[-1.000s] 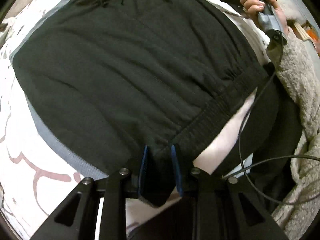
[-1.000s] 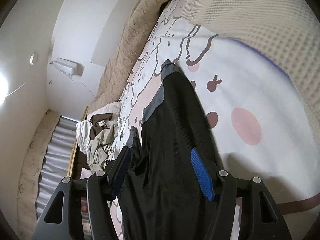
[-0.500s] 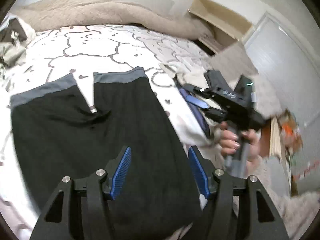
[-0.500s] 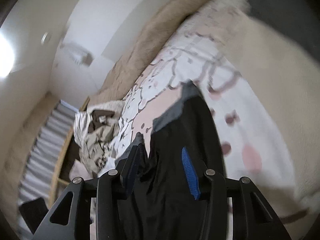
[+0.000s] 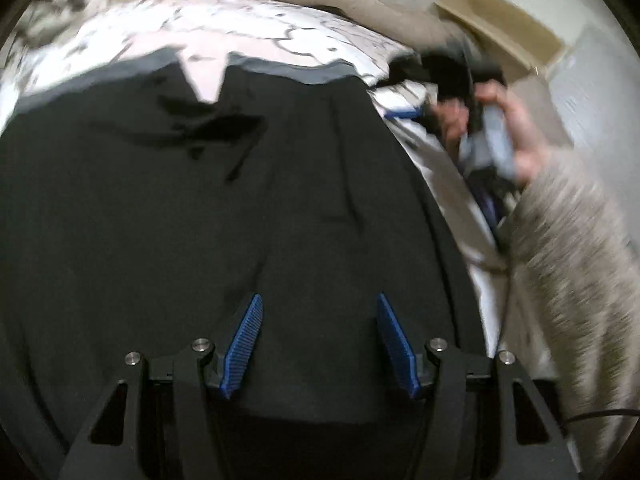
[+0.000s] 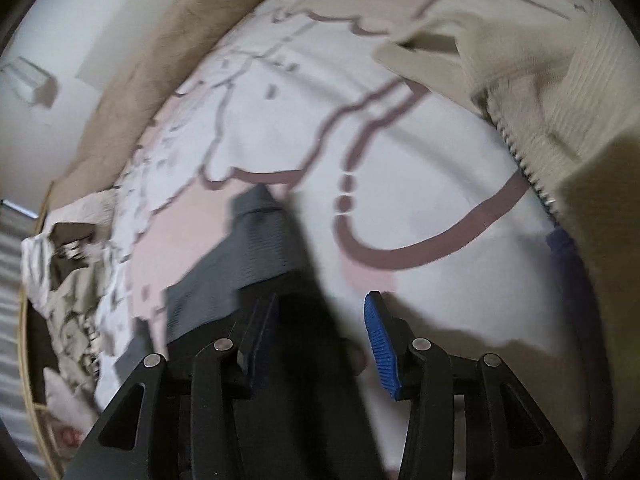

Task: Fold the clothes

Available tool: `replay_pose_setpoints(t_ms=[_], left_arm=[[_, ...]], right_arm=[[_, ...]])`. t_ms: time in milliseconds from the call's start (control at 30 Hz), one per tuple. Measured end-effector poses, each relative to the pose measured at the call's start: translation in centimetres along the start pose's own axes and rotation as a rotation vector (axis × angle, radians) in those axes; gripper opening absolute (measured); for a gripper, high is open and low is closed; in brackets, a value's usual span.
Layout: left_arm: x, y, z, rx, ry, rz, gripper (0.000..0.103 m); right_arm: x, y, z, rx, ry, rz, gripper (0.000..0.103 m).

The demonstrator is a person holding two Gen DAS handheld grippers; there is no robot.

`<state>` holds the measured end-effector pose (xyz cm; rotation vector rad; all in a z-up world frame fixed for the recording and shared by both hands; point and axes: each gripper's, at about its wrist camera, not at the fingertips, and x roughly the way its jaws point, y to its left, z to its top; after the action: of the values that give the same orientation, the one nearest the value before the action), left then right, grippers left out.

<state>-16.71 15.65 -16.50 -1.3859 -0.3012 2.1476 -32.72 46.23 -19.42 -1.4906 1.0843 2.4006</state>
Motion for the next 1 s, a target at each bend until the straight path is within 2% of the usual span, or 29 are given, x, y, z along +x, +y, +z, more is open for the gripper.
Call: replay_pose_setpoints(t_ms=[67,167,233,267,300,333,400,433,533,667,733,767,833,867,900,933,1000], left_arm=[[-0.8,1.1,0.5,-0.062,-0.013,-0.044,0.059],[-2.1,2.2,1.2,-0.107,-0.043,-0.067,0.059],[-2.8,3.0,1.5,-0.141,-0.053,-0.083,0.059],[-3.0,3.4,1.6,-0.163,-0.052,-0.095,0.059],[-3.3,3.8,1.6,-0.184,-0.055,-0.104,0.059],[-3.8,4.0,1.5,-0.201,-0.06,-0.109,0.059],[-4.6,4.4,1.5,-0.223,-0.076,-0.114,0.059],[-5.0,4.5,1.5,-0.229,-0.085,-0.114,0.059],[-5.9,4.8,2.0,-0.237,-0.114,-0.116,0.059],[-6.6,5.6,2.2,-0.249,-0.139,-0.12,0.059],[-6.7,6.0,2.1,-0.26,-0.147,-0.117,0.059],[-6.8,6.2,2.1,-0.269,-0.15,-0.117,0.059],[-6.9,6.8,2.2,-0.29,-0.156,-0.12,0.059],[-7.1,7.1,2.1,-0.303,-0.159,-0.123,0.059],[-7.1,7.3,2.2,-0.317,-0.159,-0.13,0.059],[-7.1,7.5,2.3,-0.332,-0.159,-0.138,0.059],[-7.2,7.9,2.6,-0.358,-0.158,-0.152,0.059]], right_arm=[[0.3,0.2,-0.1,-0.024,0.011,0.068,0.045],[0.8,0.4,-0.3,-0.06,0.028,0.171,0.045],[1.1,1.1,-0.3,-0.09,0.042,0.198,0.045],[1.0,1.5,-0.5,-0.123,0.029,0.173,0.036],[0.8,2.1,-0.7,-0.168,0.002,0.132,0.014],[0.5,2.7,-1.0,-0.211,-0.027,0.095,0.007],[-0.3,4.4,-1.7,-0.293,-0.091,0.04,0.007],[-0.7,5.5,-2.3,-0.351,-0.12,0.018,0.007],[-1.6,10.8,-6.3,-0.664,-0.168,-0.004,0.007],[-0.2,15.9,-16.1,-1.149,-0.068,-0.002,0.006],[1.1,16.0,-19.9,-1.278,0.013,-0.025,0.007],[1.4,15.9,-20.8,-1.297,0.02,-0.032,0.008],[1.3,15.3,-20.9,-1.266,-0.004,-0.038,0.021],[1.1,15.0,-20.4,-1.22,-0.001,-0.033,0.043],[0.7,14.8,-19.9,-1.175,0.001,-0.022,0.071],[-0.1,14.5,-19.3,-1.133,-0.002,0.008,0.077],[-1.8,14.5,-18.2,-1.078,-0.013,0.083,0.078]])
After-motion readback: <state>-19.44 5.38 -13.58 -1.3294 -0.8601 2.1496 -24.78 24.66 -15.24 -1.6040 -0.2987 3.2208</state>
